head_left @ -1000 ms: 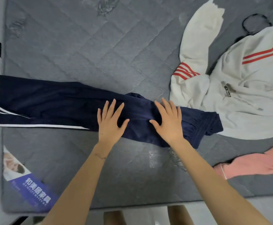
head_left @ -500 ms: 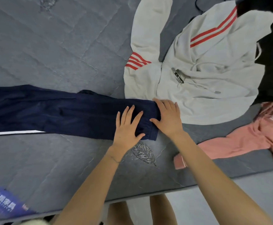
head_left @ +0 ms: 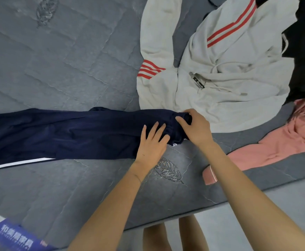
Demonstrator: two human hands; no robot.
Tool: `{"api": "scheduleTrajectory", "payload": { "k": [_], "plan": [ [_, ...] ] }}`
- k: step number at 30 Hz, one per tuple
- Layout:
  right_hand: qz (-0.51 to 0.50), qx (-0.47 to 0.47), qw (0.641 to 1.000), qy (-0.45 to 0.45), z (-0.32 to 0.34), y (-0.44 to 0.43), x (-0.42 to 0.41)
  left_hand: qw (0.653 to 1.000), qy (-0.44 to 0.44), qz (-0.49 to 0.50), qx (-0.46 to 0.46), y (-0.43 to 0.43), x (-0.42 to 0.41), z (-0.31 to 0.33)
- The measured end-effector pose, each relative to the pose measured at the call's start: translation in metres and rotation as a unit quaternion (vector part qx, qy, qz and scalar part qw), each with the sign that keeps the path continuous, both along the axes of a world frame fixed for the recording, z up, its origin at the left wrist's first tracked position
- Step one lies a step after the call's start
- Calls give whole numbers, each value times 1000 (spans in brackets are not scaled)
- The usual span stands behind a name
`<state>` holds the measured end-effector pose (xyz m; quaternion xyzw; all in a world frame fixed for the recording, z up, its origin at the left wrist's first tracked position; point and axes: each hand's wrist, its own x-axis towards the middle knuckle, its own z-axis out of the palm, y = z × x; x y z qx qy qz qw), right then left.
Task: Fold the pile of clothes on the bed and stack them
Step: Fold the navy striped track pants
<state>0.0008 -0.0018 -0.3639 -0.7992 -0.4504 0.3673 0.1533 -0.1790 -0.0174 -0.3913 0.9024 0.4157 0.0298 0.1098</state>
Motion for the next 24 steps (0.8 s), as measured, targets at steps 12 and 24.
{"api": "scheduleTrajectory", "payload": {
  "k": [12,24],
  "plan": [
    [-44,-47,953,295,28,10,-3,875,-328,311,-171,95,-25,70],
    [-211,14,953,217,26,50,-2,897,-330,247,-160,106,12,82]
  ]
}}
